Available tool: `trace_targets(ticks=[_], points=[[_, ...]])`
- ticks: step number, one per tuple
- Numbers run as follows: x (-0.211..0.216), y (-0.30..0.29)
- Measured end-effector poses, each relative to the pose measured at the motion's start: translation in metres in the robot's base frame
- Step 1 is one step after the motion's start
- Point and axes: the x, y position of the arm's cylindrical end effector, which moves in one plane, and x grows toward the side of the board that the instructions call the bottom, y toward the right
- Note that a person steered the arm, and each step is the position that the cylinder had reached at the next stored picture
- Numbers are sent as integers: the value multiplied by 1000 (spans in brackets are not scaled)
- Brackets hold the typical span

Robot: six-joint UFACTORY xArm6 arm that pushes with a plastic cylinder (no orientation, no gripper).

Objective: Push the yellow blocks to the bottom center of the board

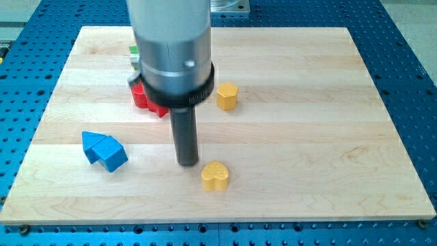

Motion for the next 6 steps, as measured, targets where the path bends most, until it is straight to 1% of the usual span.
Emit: trace_targets(ticks=[1,3,5,6], points=[[9,36],[-60,34],[-156,29],[-188,44]])
